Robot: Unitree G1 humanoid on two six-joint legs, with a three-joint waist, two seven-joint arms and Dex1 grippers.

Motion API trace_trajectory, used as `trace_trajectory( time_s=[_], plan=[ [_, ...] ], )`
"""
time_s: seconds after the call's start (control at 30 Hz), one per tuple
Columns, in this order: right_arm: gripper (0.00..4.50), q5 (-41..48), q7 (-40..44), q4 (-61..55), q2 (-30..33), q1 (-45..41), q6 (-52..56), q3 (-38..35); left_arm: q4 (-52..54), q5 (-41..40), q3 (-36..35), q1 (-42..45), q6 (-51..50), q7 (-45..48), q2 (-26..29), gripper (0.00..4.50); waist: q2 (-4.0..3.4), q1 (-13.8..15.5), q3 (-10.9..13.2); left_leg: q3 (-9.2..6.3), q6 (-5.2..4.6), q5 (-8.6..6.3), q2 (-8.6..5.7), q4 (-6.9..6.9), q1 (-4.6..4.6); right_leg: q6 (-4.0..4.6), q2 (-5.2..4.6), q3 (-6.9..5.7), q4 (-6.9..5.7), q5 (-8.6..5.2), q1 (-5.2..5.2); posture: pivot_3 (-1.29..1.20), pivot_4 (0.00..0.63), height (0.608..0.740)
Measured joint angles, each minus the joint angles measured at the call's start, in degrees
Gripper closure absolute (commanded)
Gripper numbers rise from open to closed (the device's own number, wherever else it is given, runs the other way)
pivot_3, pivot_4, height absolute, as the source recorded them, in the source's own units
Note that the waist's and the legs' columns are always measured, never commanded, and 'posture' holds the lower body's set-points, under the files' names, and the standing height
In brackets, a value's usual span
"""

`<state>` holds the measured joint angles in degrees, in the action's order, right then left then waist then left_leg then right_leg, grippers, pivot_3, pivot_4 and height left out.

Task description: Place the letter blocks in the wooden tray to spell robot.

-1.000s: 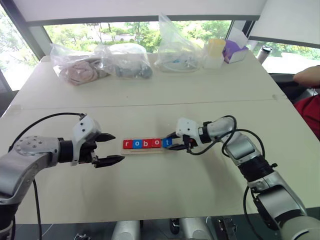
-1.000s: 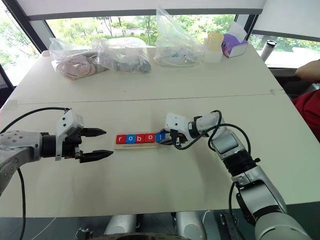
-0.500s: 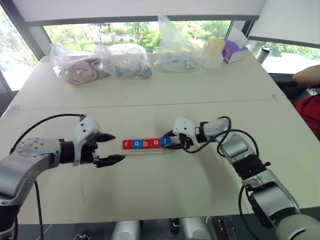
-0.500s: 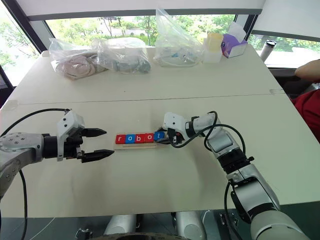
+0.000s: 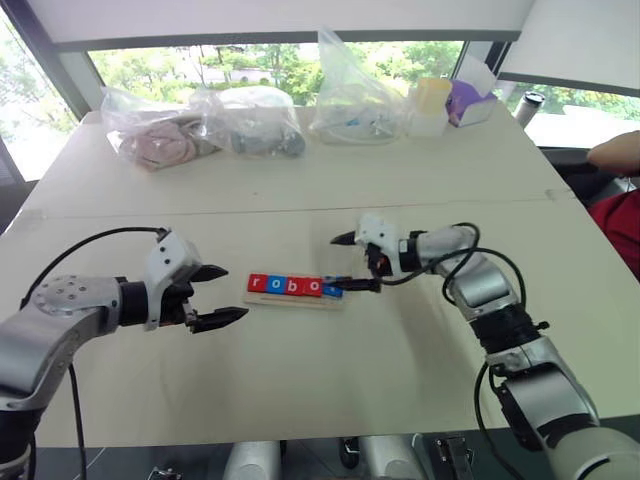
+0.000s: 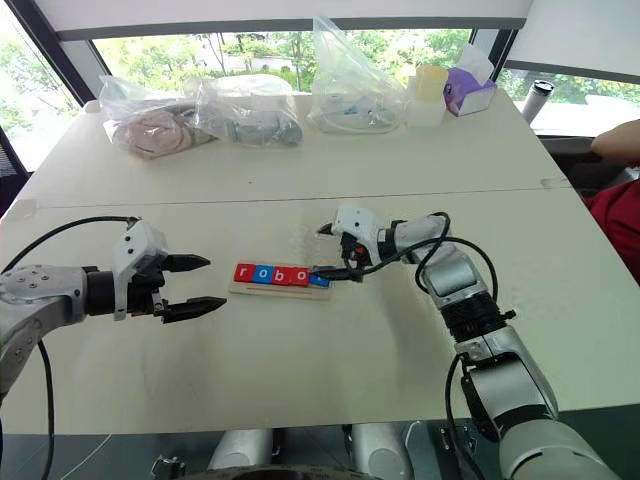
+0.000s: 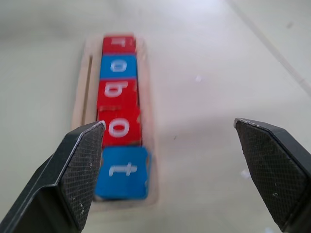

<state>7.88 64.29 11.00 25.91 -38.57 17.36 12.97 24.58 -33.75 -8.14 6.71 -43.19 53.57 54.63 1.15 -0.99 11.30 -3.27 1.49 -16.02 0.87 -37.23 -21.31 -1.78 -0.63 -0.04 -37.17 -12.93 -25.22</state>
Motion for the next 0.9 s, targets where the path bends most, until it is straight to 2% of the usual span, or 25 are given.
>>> trace_trajectory(
  time_s=[0.1,0.27,0.47,0.9],
  plan=[
    [0.12,-0.9,-4.0,1.9,-0.2,-0.1,-0.4,-0.5,0.0,0.0,0.1,0.2,0.0,0.1,0.0,0.0,0.0,-0.1,0.0,0.01,0.0,0.0,0.0,0.0,0.01,0.01,0.0,0.0,0.0,0.0,0.0,0.0,0.15,0.74],
    [0.12,-6.3,-9.9,11.0,-0.6,-0.2,-7.1,0.5,-0.2,0.0,0.5,0.5,0.0,0.1,-0.3,0.0,0.0,-0.1,0.0,0.02,0.0,0.0,-0.01,0.0,-0.01,0.02,0.0,0.01,0.0,0.0,-0.01,0.0,0.15,0.74],
    [0.12,-7.1,-9.1,13.8,-1.3,-0.2,-10.8,1.4,-0.2,0.0,0.6,0.8,-0.1,-0.2,-0.4,0.0,0.0,-0.2,0.0,0.01,0.0,0.0,0.0,0.01,0.0,0.01,0.01,0.01,-0.01,0.01,-0.01,0.0,0.15,0.74],
    [0.12,-5.3,-6.6,11.0,-2.4,1.4,-10.3,1.2,-0.2,0.0,0.6,0.8,-0.3,-1.5,-0.8,0.0,0.0,-0.1,0.0,0.01,0.0,0.0,0.0,0.01,0.0,0.01,0.0,0.01,-0.01,0.01,-0.01,0.0,0.15,0.74]
  ],
)
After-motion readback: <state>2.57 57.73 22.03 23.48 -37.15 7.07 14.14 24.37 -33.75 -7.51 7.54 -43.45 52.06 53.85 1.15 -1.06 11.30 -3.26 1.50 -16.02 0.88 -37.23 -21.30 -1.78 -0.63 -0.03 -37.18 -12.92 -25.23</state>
